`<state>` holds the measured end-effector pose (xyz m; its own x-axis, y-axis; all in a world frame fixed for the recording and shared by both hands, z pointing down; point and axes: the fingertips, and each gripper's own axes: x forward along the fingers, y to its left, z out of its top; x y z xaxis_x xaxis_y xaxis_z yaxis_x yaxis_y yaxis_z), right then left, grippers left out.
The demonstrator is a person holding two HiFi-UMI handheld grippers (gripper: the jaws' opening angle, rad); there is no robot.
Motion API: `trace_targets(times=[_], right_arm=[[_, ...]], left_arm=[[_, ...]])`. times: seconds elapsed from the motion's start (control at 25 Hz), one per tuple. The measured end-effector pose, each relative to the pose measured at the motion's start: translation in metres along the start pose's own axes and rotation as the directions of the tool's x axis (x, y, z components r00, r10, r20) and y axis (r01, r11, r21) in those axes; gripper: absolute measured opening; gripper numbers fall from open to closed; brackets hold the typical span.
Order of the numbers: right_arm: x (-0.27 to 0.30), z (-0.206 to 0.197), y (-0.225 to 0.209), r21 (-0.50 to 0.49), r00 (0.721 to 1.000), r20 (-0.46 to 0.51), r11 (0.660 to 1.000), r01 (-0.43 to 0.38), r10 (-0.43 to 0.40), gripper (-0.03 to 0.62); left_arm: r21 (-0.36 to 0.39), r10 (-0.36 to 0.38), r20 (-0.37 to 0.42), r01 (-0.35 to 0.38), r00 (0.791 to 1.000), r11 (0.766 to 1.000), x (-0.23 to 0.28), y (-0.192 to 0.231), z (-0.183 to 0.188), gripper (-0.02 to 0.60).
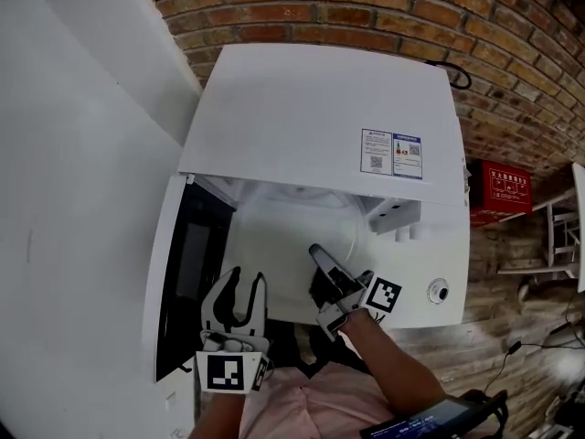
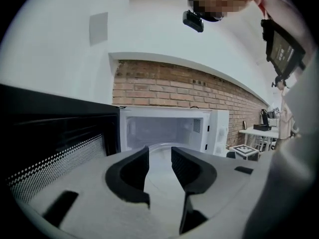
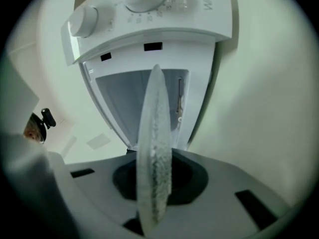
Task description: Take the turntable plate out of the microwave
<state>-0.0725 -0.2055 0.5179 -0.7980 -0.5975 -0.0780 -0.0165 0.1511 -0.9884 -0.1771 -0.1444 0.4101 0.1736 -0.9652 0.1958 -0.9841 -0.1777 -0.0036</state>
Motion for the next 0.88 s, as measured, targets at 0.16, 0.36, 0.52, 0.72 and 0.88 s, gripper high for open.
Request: trace_targets(times=[0.16, 0.36, 0.52, 0.72, 0.88], right_arm=[[-0.025, -0.018, 0.019, 0.01, 0.999, -0.034, 1.0, -0.02, 0.02, 0.029], [-0.049, -0.029, 0.049, 0.005, 0.997, -0.032, 0.997, -0.073, 0.073, 0.029], [-0.066, -0.033, 0.08, -0.012, 0.992, -0.004, 0.992, -0.124, 0.124, 0.029], [-0.094, -0.053, 0.13, -0.046, 0.983, -0.013, 0.981, -0.186, 0.186, 0.029], [-0.119, -0.082, 0.157, -0.078, 0.978, -0.055, 0.976, -0.204, 0.2, 0.029]], left_arm=[[-0.026, 0.047, -0.012, -0.047, 0.999, 0.999, -0.026, 0.002, -0.006, 0.161], [-0.055, 0.038, -0.022, -0.04, 0.999, 0.998, -0.049, 0.0, -0.01, 0.188], [-0.144, -0.053, 0.019, 0.055, 0.998, 0.988, -0.067, -0.021, -0.009, 0.303], [-0.424, -0.153, 0.092, 0.178, 0.984, 0.888, -0.098, -0.034, -0.006, 0.353], [-0.514, -0.22, 0.171, 0.278, 0.96, 0.812, -0.119, -0.047, 0.008, 0.371]])
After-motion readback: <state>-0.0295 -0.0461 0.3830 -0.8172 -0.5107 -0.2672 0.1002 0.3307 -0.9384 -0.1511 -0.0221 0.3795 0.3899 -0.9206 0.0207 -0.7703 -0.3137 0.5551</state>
